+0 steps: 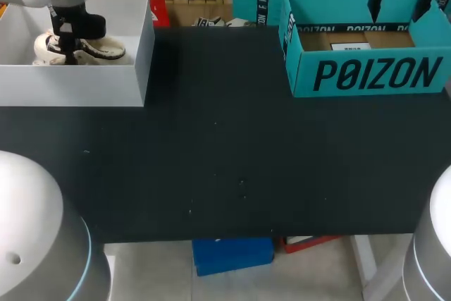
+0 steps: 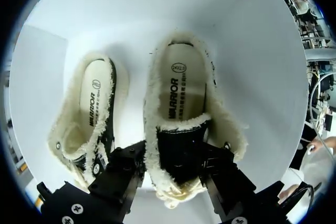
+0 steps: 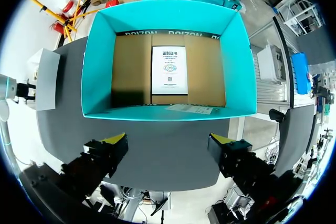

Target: Take the shoe out of the shoebox, open the shoe tongue, remove and reinsert the insole, then place the shoe into the shoebox

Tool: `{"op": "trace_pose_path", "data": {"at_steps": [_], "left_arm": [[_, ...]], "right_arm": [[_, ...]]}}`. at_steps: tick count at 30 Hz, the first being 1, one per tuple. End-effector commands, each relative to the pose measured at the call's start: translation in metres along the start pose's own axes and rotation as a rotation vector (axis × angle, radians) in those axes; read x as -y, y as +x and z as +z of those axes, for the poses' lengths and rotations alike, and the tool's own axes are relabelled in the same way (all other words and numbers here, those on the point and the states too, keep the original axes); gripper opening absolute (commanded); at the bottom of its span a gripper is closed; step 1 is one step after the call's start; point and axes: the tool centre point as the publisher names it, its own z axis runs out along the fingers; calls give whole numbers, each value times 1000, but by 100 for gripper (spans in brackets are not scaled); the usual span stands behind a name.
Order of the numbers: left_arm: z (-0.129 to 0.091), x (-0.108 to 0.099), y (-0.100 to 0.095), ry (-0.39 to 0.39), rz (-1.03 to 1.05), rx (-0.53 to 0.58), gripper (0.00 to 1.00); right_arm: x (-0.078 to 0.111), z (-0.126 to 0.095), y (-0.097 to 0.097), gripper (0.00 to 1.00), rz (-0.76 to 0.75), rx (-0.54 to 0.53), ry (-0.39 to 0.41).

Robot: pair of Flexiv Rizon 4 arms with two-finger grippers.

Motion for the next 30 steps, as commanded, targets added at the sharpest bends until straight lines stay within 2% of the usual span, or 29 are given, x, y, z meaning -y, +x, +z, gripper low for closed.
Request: {"op": "trace_pose_path", "data": {"at_steps": [1, 8, 11, 12, 13, 14, 20, 30], "left_arm": [[13, 1, -5, -10, -5, 8, 48], [24, 0, -10, -21, -26, 5, 42], [29, -1, -11, -31, -29, 0, 35], [31, -1, -12, -34, -30, -2, 29], [32, -1, -12, -36, -32, -5, 18], [33, -1, -13, -37, -34, -7, 0], [28, 1, -13, -52, -4, -1, 0], [-7, 9, -3, -65, 110, -6, 0]], "right_arm": [[-1, 0, 0, 100, 0, 0, 1], [-1, 0, 0, 100, 0, 0, 1], [-1, 0, 0, 100, 0, 0, 1], [-1, 0, 0, 100, 0, 0, 1], [-1, 0, 0, 100, 0, 0, 1], [-1, 0, 0, 100, 0, 0, 1], [-1, 0, 0, 100, 0, 0, 1], [-1, 0, 0, 100, 0, 0, 1]]}}
